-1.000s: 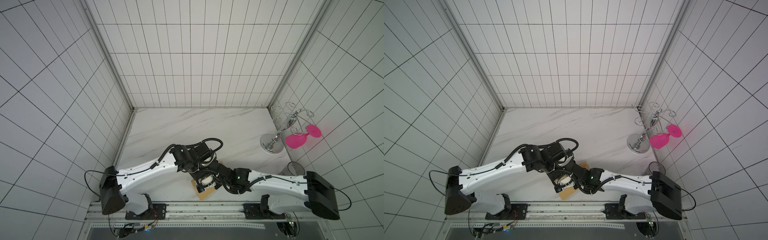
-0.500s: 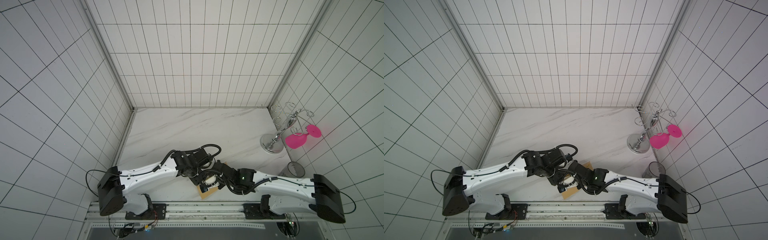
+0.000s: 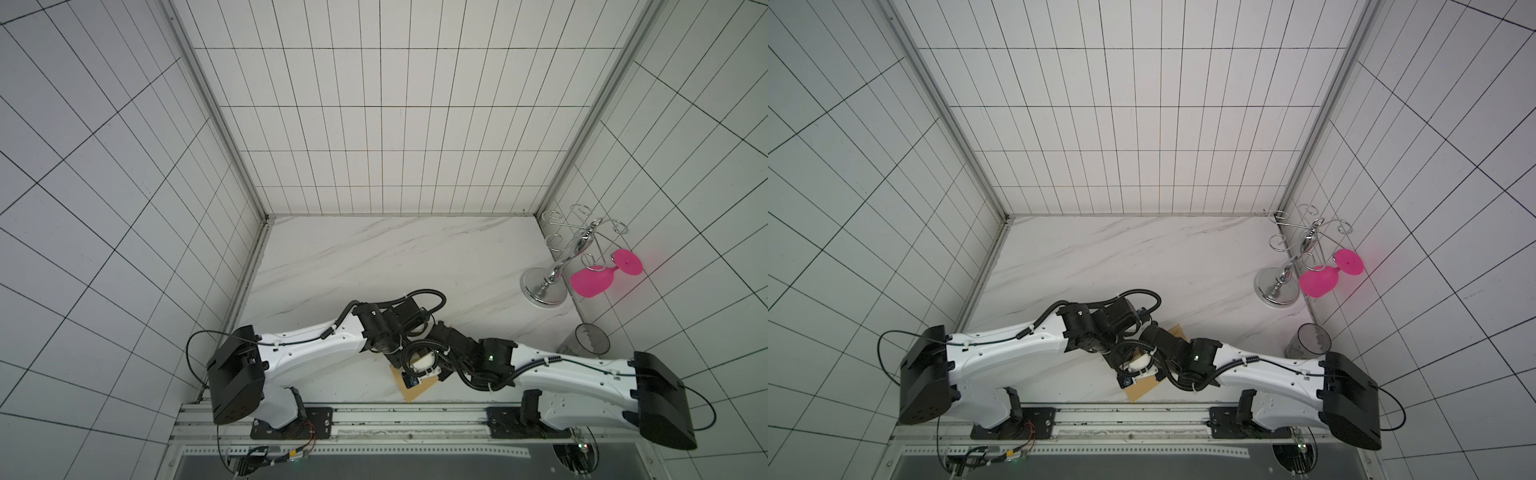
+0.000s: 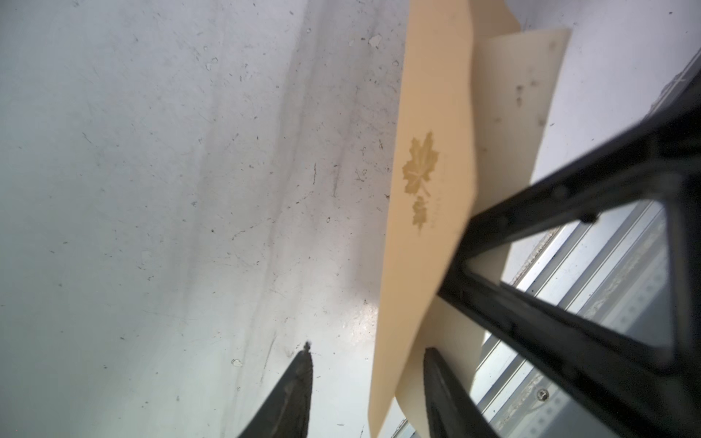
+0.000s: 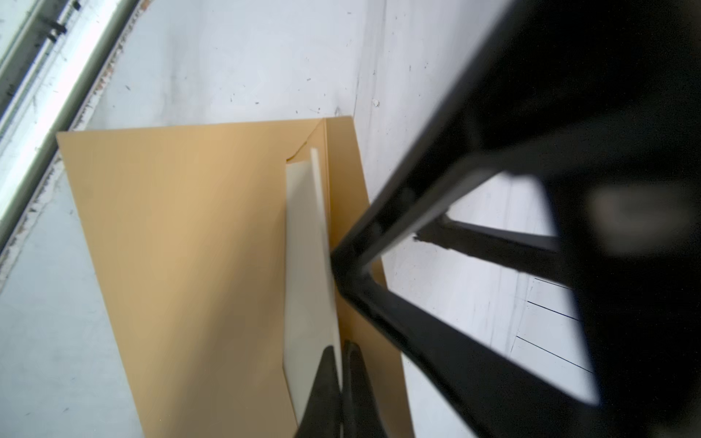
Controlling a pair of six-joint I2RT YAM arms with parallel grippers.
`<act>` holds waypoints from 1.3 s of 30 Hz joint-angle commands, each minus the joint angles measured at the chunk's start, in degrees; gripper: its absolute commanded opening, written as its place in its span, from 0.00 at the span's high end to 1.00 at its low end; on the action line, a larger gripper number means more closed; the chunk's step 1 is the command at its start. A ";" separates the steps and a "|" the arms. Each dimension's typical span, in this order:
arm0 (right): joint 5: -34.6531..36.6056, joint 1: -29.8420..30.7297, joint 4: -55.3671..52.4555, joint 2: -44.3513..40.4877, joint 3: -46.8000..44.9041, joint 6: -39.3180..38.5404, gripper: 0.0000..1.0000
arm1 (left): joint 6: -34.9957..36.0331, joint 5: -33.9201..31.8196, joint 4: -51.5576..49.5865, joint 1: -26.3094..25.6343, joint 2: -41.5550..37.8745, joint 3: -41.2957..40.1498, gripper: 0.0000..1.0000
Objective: Fold the letter paper in half and place it into the envelope
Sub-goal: Place the letter paper in the envelope.
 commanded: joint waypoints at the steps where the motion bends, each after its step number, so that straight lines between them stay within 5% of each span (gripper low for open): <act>1: -1.29 -0.12 2.56 -1.66 -0.70 -0.17 1.00 | 0.84 1.32 2.28 0.47 1.14 -0.52 0.59; 4: -1.28 -0.12 2.74 -1.83 -0.80 -0.36 1.00 | 0.93 2.25 2.56 0.53 1.93 -0.28 0.69; 8: -1.35 -0.12 2.74 -1.57 -0.89 -0.44 1.00 | 0.73 3.60 2.86 0.56 2.00 0.07 0.99; 19: -0.91 -0.68 3.44 3.05 -1.35 -1.05 1.00 | 3.63 8.23 -2.21 1.16 -1.01 4.54 1.00; 36: -1.64 -3.72 -0.07 9.41 3.05 -2.51 1.00 | 6.01 6.44 -9.15 -0.62 -1.50 8.29 1.00; 38: -1.86 -3.89 0.06 9.20 3.07 -2.44 0.84 | 5.75 6.27 -8.71 -0.62 -1.41 7.94 1.00; 39: -1.96 -3.97 0.23 9.06 3.14 -2.28 0.54 | 5.67 6.27 -8.55 -0.64 -1.29 7.76 1.00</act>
